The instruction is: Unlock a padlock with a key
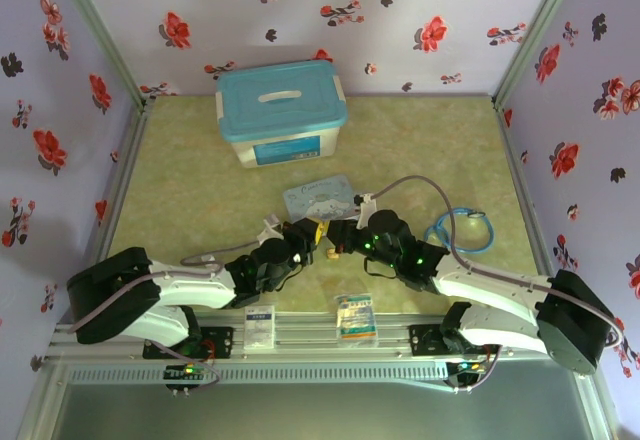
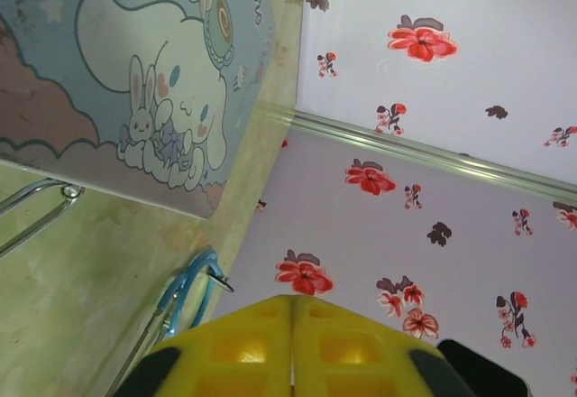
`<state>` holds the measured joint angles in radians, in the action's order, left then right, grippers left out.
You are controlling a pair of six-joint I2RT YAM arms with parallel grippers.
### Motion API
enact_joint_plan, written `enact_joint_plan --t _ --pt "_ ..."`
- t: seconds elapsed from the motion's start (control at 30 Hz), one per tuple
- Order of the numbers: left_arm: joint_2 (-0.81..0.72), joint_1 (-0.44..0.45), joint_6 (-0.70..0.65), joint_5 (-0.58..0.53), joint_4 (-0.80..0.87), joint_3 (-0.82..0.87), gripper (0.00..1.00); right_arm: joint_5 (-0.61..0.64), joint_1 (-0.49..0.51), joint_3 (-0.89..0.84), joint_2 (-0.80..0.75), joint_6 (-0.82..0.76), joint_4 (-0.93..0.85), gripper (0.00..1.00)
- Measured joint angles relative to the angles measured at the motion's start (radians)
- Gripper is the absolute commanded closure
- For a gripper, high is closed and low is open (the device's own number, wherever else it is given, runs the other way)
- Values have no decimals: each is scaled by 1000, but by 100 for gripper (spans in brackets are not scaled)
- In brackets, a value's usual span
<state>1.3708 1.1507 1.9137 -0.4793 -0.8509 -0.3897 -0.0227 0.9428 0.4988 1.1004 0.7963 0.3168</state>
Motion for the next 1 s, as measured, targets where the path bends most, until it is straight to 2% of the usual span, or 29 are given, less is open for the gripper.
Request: enact_joint_plan --t 0.03,0.07,0.1,0.13,0.17,0.27,0.4,0.5,0.63,0.83,1.0 --pt "-3 0 -10 0 2 0 100 0 0 0 0 0 0 100" --pt "-8 -2 -14 0 8 0 100 0 0 0 -1 0 0 95" --pt "-13 -2 -22 0 15 0 100 -1 0 0 -2 0 -1 76" --pt "-23 -5 -36 2 24 0 100 -2 0 0 -5 0 -1 46" --pt "-38 -8 -61 2 40 0 100 -6 -2 0 -11 0 -5 27" --pt "-110 -43 -182 20 158 -18 100 -51 -38 0 -51 1 -24 1" --pt "-221 -98 -420 70 332 -122 100 -163 -127 -22 -124 22 -12 1" --pt "-261 -152 -571 167 350 -180 100 -262 -177 -51 -156 46 46 1" --pt "-244 -207 -752 319 380 -238 100 -360 -193 -63 -159 62 145 3" --pt "-241 -202 -938 447 416 -311 100 -424 -199 -102 -150 90 372 20" --pt "-242 -202 -979 484 364 -307 100 -460 -200 -106 -89 131 530 39"
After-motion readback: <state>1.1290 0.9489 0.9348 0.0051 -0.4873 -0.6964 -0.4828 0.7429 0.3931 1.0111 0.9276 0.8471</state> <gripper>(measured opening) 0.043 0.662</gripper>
